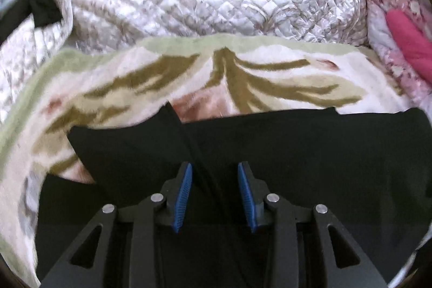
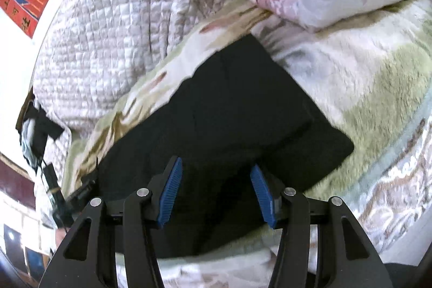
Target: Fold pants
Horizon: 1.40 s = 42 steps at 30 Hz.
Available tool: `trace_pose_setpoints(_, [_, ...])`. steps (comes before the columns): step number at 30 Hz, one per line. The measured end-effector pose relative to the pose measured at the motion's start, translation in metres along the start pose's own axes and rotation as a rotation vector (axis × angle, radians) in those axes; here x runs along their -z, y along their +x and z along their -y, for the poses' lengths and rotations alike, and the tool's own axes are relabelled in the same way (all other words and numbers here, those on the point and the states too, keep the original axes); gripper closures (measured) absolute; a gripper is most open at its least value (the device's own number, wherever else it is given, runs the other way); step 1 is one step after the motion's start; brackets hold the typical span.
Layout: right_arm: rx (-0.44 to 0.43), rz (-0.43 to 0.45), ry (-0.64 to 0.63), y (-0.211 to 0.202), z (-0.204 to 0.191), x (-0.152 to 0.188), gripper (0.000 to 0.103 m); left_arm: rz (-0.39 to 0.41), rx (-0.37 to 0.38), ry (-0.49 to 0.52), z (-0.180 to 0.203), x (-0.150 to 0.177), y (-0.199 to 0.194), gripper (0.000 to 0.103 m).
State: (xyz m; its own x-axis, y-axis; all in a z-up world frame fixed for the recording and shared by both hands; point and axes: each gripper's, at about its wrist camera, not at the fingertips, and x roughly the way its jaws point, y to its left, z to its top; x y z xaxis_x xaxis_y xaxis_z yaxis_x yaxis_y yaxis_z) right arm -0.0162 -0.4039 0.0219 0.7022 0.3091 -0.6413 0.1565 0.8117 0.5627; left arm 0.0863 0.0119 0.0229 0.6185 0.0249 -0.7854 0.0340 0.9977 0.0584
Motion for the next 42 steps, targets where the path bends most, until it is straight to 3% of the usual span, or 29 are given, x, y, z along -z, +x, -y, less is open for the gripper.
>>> trace_pose_setpoints(2, [0.0,0.028,0.0,0.0,-0.001,-0.001,0.05,0.018,-0.033,-0.012,-0.004,0.004,-0.003,0.094])
trace_pose_setpoints(3, [-0.004,0.036,0.005,0.0,0.0,-0.001,0.05,0.026,-0.047,-0.019,-0.007,0.006,-0.006,0.097])
trace_pose_setpoints(5, [0.003,0.048,0.012,0.0,0.003,0.0,0.057,0.05,-0.043,-0.081,-0.02,0.011,-0.019,0.098])
trace_pose_setpoints(7, [0.019,0.059,0.013,-0.003,0.007,0.001,0.074,0.078,-0.059,-0.149,-0.033,0.018,-0.036,0.098])
trace_pose_setpoints(9, [0.012,0.066,0.035,-0.005,0.013,0.001,0.08,0.11,-0.069,-0.234,-0.051,0.031,-0.057,0.098])
trace_pose_setpoints(14, [0.025,0.074,0.005,-0.006,0.01,0.001,0.081,0.116,-0.054,-0.418,-0.087,0.067,-0.086,0.098])
trace_pose_setpoints(16, [0.029,0.072,0.005,-0.005,0.009,0.002,0.081,0.1,-0.029,-0.448,-0.091,0.079,-0.088,0.098])
trace_pose_setpoints(19, [0.024,0.07,0.018,-0.004,0.012,0.002,0.081,0.066,0.01,-0.479,-0.097,0.084,-0.08,0.092])
trace_pose_setpoints(22, [0.02,0.076,0.023,-0.006,0.011,0.002,0.081,0.038,0.071,-0.567,-0.111,0.084,-0.07,0.066])
trace_pose_setpoints(28, [0.015,0.117,0.004,-0.011,0.005,0.004,0.081,0.065,0.075,-0.672,-0.133,0.084,-0.061,0.063])
trace_pose_setpoints(31, [0.015,0.125,0.005,-0.011,0.004,0.004,0.081,0.085,0.053,-0.654,-0.133,0.077,-0.057,0.064])
trace_pose_setpoints(34, [0.025,0.124,-0.003,-0.011,0.003,0.005,0.081,0.089,0.016,-0.611,-0.129,0.071,-0.056,0.097])
trace_pose_setpoints(42, [0.036,0.083,0.02,-0.003,0.005,-0.004,0.081,0.13,0.006,-0.565,-0.127,0.063,-0.072,0.099])
